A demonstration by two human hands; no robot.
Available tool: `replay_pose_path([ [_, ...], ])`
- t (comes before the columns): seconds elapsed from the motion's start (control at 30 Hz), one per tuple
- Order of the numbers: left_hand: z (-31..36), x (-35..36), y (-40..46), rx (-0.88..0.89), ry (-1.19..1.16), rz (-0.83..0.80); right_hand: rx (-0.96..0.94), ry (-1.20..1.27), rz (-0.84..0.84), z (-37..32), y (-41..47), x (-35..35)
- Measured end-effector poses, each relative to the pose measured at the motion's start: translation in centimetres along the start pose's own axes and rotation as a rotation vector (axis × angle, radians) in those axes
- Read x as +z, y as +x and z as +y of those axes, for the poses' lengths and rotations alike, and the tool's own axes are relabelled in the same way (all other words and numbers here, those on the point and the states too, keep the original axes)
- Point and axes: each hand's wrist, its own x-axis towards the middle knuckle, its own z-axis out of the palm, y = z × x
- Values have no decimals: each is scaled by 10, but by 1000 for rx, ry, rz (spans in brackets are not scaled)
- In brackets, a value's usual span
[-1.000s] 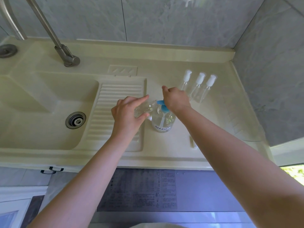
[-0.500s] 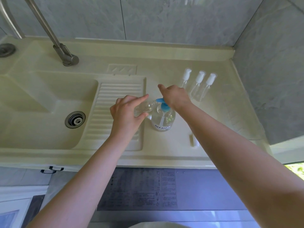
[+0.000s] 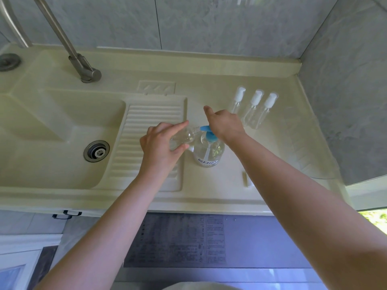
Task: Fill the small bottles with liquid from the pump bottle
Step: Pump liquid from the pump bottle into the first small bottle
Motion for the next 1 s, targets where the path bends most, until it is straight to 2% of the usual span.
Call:
replay_pose_path([
  [0.33, 4, 5, 5, 25, -51, 4, -68, -104, 28, 0, 2, 4],
  [0.67, 6, 2, 5, 34, -18, 2, 16, 42, -77, -3, -2, -9],
  [1.0, 4, 6, 7, 39, 29, 6, -61, -124, 25, -2, -1, 4],
])
